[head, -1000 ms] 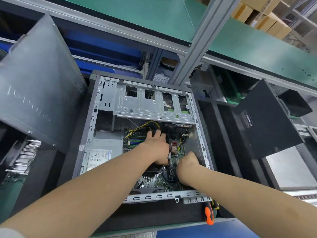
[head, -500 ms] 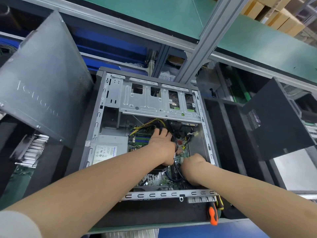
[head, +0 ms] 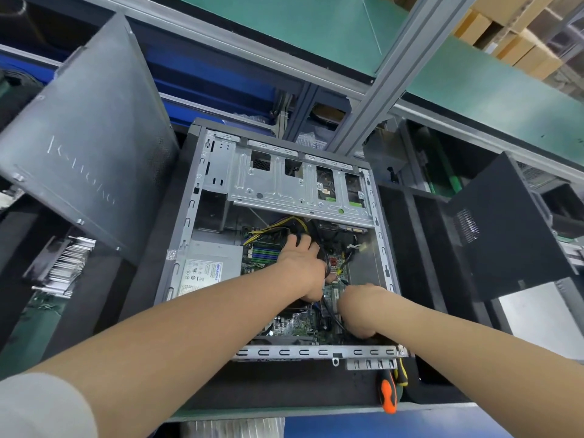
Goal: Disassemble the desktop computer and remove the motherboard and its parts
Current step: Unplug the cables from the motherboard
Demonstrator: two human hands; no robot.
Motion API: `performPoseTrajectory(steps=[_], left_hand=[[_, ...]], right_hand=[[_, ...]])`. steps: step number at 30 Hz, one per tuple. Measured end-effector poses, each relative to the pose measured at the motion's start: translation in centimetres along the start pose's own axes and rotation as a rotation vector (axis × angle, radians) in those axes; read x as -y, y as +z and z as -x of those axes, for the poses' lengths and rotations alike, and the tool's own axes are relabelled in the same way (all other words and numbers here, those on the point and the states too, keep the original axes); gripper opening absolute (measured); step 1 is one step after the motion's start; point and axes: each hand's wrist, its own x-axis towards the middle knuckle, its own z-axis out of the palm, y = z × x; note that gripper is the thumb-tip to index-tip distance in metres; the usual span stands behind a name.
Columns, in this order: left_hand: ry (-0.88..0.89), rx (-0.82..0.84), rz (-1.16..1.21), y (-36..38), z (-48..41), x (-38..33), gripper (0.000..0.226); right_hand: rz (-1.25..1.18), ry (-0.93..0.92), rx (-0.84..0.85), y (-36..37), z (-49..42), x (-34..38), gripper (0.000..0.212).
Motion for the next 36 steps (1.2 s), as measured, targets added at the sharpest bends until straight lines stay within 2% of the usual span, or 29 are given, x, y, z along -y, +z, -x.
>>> performPoseTrajectory(steps=[3,6,10,12,14,16,17,20,23,25,26,28,30,31,33,34,36], left_hand=[[0.013,0.009,0.045,0.0,0.1,0.2,0.062],[0.031,-0.011,0.162,-0.1,0.2,0.8,0.054],[0.031,-0.125,0.553,-1.0,0.1,1.8,0.033],[0.012,-0.189,0.671,-1.2,0.0,2.2,0.025],[-0.013,-0.233,0.739,-1.3,0.1,2.5,0.019],[-0.039,-0.247,0.745,-1.4,-0.1,2.7,0.017],[-0.042,-0.241,0.712,-1.4,-0.2,2.7,0.017],[0.004,-0.167,0.535,-1.1,-0.3,2.8,0.026],[0.043,-0.06,0.378,-0.4,-0.8,2.8,0.056],[0.055,-0.029,0.331,-0.2,-1.2,2.8,0.063],[0.056,-0.016,0.315,-0.1,-1.4,2.7,0.063],[0.065,0.014,0.276,-0.2,-1.6,2.8,0.062],[0.082,0.016,0.28,-0.1,-1.5,2.8,0.054],[0.089,-0.005,0.306,0.0,-1.5,2.9,0.044],[0.1,-0.056,0.33,0.3,-1.4,2.8,0.03],[0.106,-0.08,0.317,0.6,-1.3,2.6,0.032],[0.11,-0.142,0.287,1.2,-1.3,2.3,0.04]], right_hand=[[-0.22,0.129,-0.211,0.0,0.0,-0.3,0.036],[-0.396,0.226,-0.247,-1.1,0.5,-0.9,0.037],[-0.6,0.182,-0.237,-2.8,0.8,-1.8,0.037],[-0.687,0.173,-0.265,-3.3,1.4,-2.1,0.04],[-0.878,0.225,-0.327,-3.3,1.2,-2.7,0.046],[-0.747,0.175,-0.361,-2.8,0.7,-3.1,0.059],[-0.681,0.147,-0.353,-2.8,0.8,-3.0,0.057],[-0.712,0.13,-0.391,-2.9,2.0,-2.6,0.036],[-0.687,0.175,-0.549,-3.1,3.2,-2.9,0.014],[-0.658,0.19,-0.678,-3.3,4.4,-3.1,0.007],[-0.633,0.132,-0.719,-3.4,4.9,-3.3,0.002],[-0.623,-0.138,-0.64,-3.3,5.5,-3.5,0.01],[-0.73,-0.403,-0.386,-2.9,5.5,-3.1,0.009],[-0.715,-0.466,-0.298,-2.5,5.1,-2.7,0.011],[-0.559,-0.485,-0.319,-1.6,3.8,-1.4,0.017],[-0.502,-0.472,-0.378,-1.2,3.2,-0.8,0.009],[-0.486,-0.456,-0.443,-0.3,2.2,0.1,0.018]])
